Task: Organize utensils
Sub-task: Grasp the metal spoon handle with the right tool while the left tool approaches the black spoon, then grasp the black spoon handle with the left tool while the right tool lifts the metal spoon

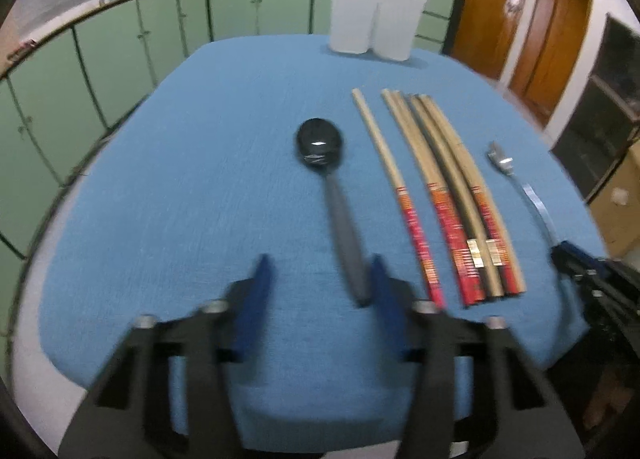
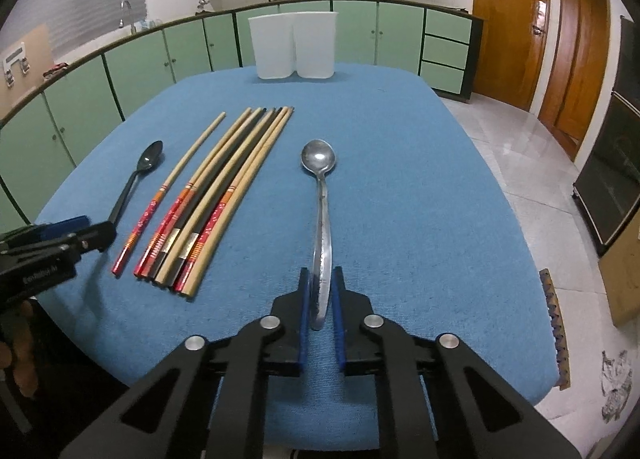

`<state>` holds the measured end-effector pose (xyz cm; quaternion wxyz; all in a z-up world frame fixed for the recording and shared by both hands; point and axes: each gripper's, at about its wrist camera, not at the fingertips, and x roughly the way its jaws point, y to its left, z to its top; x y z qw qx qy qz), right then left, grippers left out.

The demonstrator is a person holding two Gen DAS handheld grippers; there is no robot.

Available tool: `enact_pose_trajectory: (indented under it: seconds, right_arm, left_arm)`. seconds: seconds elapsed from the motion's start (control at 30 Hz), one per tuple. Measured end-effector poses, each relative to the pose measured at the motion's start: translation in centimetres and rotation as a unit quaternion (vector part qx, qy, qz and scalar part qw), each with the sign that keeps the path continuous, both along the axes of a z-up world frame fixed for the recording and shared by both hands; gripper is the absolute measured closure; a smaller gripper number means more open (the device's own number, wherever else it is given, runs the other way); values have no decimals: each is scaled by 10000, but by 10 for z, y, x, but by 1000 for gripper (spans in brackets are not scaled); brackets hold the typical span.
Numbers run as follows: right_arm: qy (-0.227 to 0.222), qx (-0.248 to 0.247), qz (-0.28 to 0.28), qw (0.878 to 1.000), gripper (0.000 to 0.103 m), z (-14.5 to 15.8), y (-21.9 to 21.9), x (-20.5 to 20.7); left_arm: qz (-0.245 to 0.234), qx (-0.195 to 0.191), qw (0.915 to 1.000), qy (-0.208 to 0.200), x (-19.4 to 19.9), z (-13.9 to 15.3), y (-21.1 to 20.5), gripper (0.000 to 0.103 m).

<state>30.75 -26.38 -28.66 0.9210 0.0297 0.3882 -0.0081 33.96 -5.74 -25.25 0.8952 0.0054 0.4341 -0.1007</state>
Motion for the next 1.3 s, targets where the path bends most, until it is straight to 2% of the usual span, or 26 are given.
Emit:
enact_pose_trajectory:
  seconds: [0.07, 0.1, 0.2, 0.6, 0.83, 1.0, 1.1, 1.13, 1.17, 1.2, 1.23, 1.3]
  right_arm:
    - [-16, 37, 29, 10000, 93, 1, 0, 0]
    - [-34, 50, 45, 10000, 93, 3, 1, -1]
    - [-126, 71, 89, 9999, 93, 11, 1, -3]
    - [-434, 246, 198, 9986, 94, 63, 3, 3]
    - [-285, 382, 310, 9984, 94, 91, -5, 31]
    - [-271, 336, 362, 9984, 95, 105, -12, 40]
    - [-319, 322, 362, 9983, 95, 109, -13, 38]
    - [-314, 361, 355, 9982, 95, 108, -14, 37]
    - [-306, 371, 352, 9982, 95, 107, -14, 36]
    - [-308, 376, 347, 9982, 96, 106, -13, 35]
    - [-319, 378, 349, 9982, 96, 104, -13, 33]
    - [-321, 396, 368, 9980, 98, 103, -13, 32]
  left_arm:
    - [-48, -107, 9999, 2, 3, 0, -1, 85]
    - [-68, -177, 9998, 29, 3, 1, 0, 90]
    - [-87, -364, 9993, 80, 7, 5, 2, 91]
    - [-157, -498, 9985, -148, 12, 59, 9, 91]
    - [-391, -575, 9974, -194, 31, 90, 13, 103]
    - [-455, -644, 9968, -114, 46, 102, 22, 103]
    - [-451, -641, 9968, 134, 44, 90, 25, 102]
    - [-453, -610, 9970, 165, 39, 81, 24, 96]
    - [-449, -552, 9973, 194, 35, 73, 23, 81]
    - [-421, -479, 9976, 263, 28, 60, 21, 74]
    - [-406, -511, 9972, 353, 24, 48, 21, 70]
    - [-351, -546, 9963, 567, 16, 25, 19, 70]
